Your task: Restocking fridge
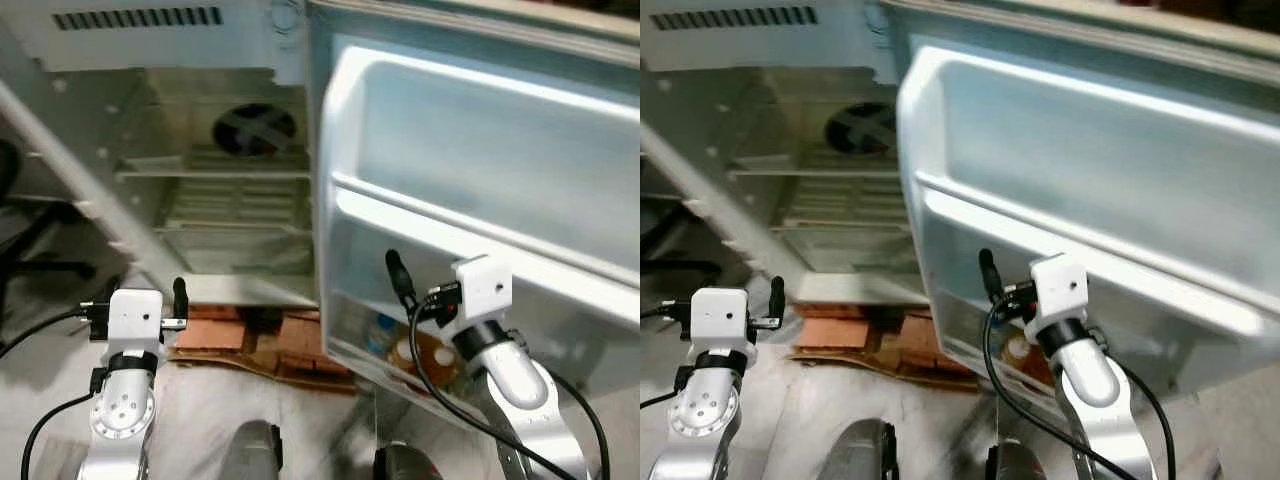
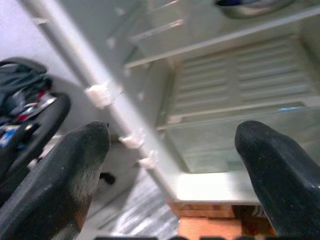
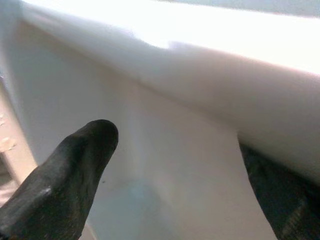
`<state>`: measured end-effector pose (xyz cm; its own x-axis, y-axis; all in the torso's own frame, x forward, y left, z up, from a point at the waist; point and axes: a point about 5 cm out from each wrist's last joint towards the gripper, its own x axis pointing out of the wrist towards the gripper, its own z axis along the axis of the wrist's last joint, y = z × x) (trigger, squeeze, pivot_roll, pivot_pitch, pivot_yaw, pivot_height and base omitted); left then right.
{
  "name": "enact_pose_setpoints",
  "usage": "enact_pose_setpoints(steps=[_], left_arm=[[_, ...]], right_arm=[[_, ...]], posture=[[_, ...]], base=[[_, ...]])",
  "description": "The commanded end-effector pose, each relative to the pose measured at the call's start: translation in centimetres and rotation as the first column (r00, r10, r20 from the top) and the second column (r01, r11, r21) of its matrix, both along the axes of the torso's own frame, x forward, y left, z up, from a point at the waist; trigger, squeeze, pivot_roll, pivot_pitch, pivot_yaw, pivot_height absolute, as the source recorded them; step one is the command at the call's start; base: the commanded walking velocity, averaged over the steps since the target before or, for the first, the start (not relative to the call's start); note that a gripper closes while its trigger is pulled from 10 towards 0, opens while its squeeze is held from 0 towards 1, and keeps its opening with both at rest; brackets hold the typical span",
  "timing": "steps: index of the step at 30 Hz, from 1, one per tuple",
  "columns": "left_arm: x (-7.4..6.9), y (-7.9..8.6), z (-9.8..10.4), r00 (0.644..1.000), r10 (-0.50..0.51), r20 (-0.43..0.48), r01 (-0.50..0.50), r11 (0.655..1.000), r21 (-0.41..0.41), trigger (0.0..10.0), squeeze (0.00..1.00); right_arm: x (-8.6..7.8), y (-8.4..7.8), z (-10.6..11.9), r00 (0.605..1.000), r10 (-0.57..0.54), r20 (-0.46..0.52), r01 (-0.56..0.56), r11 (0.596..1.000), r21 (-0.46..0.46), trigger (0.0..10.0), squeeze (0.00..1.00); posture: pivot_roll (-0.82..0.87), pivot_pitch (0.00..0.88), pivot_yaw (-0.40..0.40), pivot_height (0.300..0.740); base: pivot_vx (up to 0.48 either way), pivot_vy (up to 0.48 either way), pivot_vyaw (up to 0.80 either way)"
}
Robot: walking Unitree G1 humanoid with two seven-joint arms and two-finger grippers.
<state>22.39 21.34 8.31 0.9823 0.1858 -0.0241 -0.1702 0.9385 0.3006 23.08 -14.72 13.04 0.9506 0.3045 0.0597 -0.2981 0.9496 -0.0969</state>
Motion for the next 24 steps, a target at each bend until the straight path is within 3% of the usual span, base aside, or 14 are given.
enact_pose_setpoints(steps=[1, 5, 17, 20, 24], left_arm=[[-0.2, 0.0, -0.2, 1.0, -0.002, -0.014, 0.002, 1.0, 0.014, 10.0, 0.0], [-0.2, -0.1, -0.3, 1.0, -0.005, -0.015, 0.005, 1.0, 0.002, 10.0, 0.0], [-0.1, -0.2, -0.2, 1.0, -0.012, -0.01, 0.012, 1.0, -0.004, 10.0, 0.0], [-0.2, -0.2, -0.2, 1.0, -0.01, -0.009, 0.01, 1.0, -0.004, 10.0, 0.0], [-0.4, -0.2, -0.2, 1.0, -0.012, -0.013, 0.012, 1.0, -0.008, 10.0, 0.0]], right_arm=[[0.3, 0.1, -0.4, 0.999, 0.004, -0.049, -0.004, 1.0, 0.011, 10.0, 0.0], [0.3, 0.2, -0.6, 0.998, 0.033, -0.057, -0.035, 0.999, -0.035, 10.0, 0.0], [1.0, 0.2, -0.8, 0.998, 0.015, -0.061, -0.017, 0.999, -0.038, 10.0, 0.0], [1.4, -0.3, -0.9, 0.993, -0.019, -0.119, 0.027, 0.998, 0.064, 10.0, 0.0], [1.7, -1.0, -1.5, 0.988, -0.061, -0.139, 0.069, 0.996, 0.054, 10.0, 0.0]], posture=[[0.01, 0.102, 0.037, 0.719], [0.01, 0.104, 0.037, 0.719], [0.01, 0.102, 0.035, 0.719], [0.01, 0.102, 0.033, 0.719], [0.02, 0.101, 0.032, 0.719]], base=[[0.0, 0.0, 0.0], [-0.06, 0.0, 0.0], [-0.225, 0.0, 0.0], [-0.277, 0.0, 0.0], [-0.322, 0.0, 0.0]])
